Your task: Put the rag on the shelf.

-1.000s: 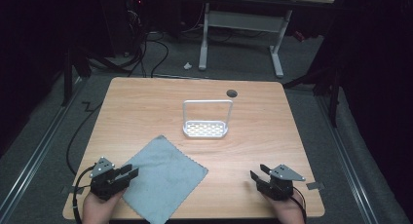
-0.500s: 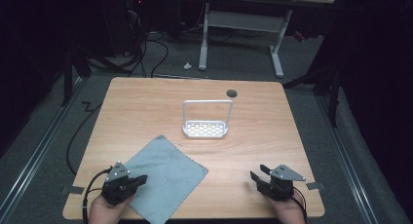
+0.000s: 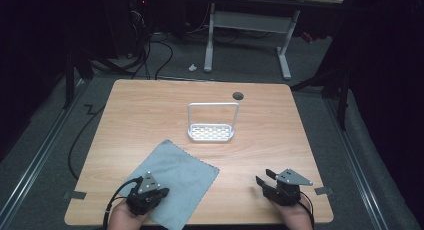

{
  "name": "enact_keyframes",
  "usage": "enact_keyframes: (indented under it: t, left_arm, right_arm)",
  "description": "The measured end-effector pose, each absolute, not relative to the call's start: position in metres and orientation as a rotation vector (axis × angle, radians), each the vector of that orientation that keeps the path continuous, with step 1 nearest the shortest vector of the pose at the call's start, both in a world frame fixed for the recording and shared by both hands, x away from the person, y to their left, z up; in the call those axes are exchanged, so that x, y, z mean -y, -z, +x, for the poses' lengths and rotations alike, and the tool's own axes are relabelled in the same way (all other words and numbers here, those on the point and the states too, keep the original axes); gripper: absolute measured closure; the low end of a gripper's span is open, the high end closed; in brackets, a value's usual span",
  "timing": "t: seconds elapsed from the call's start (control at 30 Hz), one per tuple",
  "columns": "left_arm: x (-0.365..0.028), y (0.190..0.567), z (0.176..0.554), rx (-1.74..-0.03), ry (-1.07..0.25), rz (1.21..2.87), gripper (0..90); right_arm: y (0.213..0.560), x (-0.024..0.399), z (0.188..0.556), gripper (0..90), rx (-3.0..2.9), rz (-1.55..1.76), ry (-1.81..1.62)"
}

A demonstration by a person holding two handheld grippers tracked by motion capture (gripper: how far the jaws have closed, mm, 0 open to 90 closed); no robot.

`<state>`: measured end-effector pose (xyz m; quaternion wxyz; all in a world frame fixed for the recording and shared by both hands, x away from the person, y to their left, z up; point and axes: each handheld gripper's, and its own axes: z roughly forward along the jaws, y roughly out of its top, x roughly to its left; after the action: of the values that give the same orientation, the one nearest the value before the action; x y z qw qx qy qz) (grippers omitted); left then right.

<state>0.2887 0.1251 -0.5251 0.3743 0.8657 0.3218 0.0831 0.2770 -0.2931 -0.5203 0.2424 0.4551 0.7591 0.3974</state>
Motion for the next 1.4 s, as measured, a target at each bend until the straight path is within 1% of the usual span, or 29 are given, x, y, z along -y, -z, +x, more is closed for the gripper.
enact_keyframes:
  t: [0.07,0.17,0.3,0.33,0.47,0.57,0.63,0.7,0.73,0.77,0.8,0.87,0.9,1.1,1.2,1.4]
  left_arm:
    - [-0.117,0.525,0.288,-0.802,-0.195,2.220,89.6]
    - [-0.096,0.524,0.284,-0.733,-0.136,2.213,86.5]
    - [-0.104,0.520,0.283,-0.744,-0.173,2.190,85.6]
    - [-0.119,0.518,0.286,-0.785,-0.202,2.175,85.3]
    - [-0.157,0.516,0.295,-0.897,-0.267,2.130,84.5]
    - [-0.179,0.516,0.301,-0.977,-0.298,2.108,84.0]
    - [-0.187,0.517,0.305,-1.021,-0.290,2.088,84.0]
    - [-0.190,0.518,0.308,-1.038,-0.282,2.077,84.1]
    - [-0.190,0.519,0.309,-1.036,-0.281,2.084,84.2]
    - [-0.190,0.519,0.309,-1.036,-0.281,2.084,84.4]
    - [-0.186,0.521,0.309,-1.029,-0.290,2.106,84.5]
    - [-0.183,0.522,0.310,-1.023,-0.286,2.121,84.8]
    - [-0.182,0.523,0.310,-1.020,-0.285,2.129,84.9]
    - [-0.179,0.526,0.309,-1.016,-0.290,2.145,84.9]
    - [-0.179,0.526,0.309,-1.011,-0.285,2.147,85.0]
    - [-0.165,0.525,0.302,-0.948,-0.250,2.172,85.1]
  right_arm:
    - [0.520,0.293,0.277,51.2,-2.076,1.243,-1.087]
    - [0.522,0.291,0.276,51.8,-2.092,1.243,-1.090]
    - [0.522,0.286,0.277,52.4,-2.107,1.228,-1.093]
    - [0.523,0.284,0.277,52.7,-2.111,1.223,-1.097]
    - [0.522,0.273,0.277,53.9,-2.139,1.190,-1.100]
    - [0.521,0.260,0.275,55.4,-2.168,1.159,-1.108]
    - [0.521,0.251,0.275,56.8,-2.188,1.146,-1.121]
    - [0.520,0.238,0.275,61.0,-2.227,1.135,-1.137]
    - [0.520,0.231,0.275,64.8,-2.238,1.115,-1.141]
    - [0.520,0.231,0.275,64.8,-2.238,1.115,-1.141]
    - [0.518,0.216,0.274,76.5,-2.282,1.077,-1.134]
    - [0.519,0.199,0.273,86.8,-2.335,1.024,-1.110]
    - [0.520,0.190,0.273,89.9,-2.360,1.000,-1.095]
    - [0.527,0.153,0.273,90.0,-2.498,0.878,-1.022]
    - [0.527,0.152,0.272,90.0,-2.496,0.866,-1.003]
    - [0.527,0.174,0.277,90.0,-2.454,0.947,-1.002]
